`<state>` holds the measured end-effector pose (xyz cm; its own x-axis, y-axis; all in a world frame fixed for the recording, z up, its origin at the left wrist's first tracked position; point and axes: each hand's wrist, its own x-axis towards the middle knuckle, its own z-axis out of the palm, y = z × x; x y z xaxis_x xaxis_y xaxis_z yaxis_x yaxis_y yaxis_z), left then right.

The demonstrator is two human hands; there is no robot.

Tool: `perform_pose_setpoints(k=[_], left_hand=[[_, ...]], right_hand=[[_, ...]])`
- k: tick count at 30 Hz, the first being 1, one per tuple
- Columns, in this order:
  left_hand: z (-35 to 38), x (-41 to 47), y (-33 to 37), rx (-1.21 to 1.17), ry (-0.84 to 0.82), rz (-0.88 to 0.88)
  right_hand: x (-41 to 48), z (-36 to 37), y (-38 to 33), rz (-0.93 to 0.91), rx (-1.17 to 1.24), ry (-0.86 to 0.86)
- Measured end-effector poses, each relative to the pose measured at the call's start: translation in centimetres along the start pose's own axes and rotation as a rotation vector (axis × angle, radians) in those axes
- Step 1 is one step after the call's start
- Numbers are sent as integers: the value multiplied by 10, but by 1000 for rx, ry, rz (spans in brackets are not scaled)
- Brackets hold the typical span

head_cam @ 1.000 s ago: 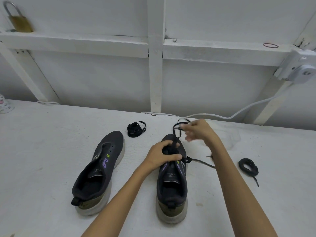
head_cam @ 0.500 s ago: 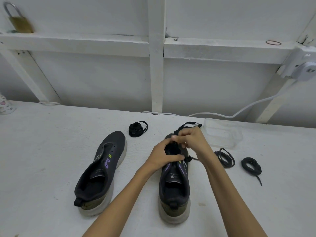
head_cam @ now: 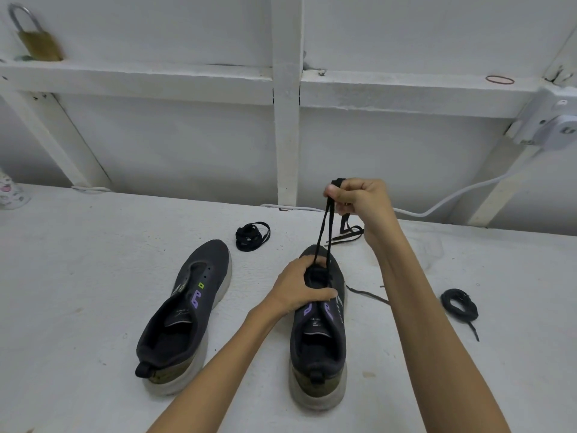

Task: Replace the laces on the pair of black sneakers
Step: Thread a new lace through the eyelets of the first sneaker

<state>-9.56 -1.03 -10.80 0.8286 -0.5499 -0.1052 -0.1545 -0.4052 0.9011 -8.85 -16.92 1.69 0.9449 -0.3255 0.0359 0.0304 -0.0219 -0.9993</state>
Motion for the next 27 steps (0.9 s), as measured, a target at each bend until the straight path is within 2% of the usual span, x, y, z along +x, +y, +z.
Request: perform_pose_setpoints(k=[6, 12, 15, 23, 27], left_hand=[[2, -1, -1, -83, 17, -47], [-2, -7, 18, -432, 96, 14], [-9, -5, 33, -531, 152, 68], [-22, -4, 38, -549, 238, 96], [-20, -3, 40, -469, 268, 104]], right_hand=[[0, 7, 6, 21, 6, -17], [-2, 4, 14, 53, -13, -22], [-6, 1, 14, 70, -13, -33], [-22, -9, 24, 128, 4, -23], [-34, -4, 27, 189, -52, -202]])
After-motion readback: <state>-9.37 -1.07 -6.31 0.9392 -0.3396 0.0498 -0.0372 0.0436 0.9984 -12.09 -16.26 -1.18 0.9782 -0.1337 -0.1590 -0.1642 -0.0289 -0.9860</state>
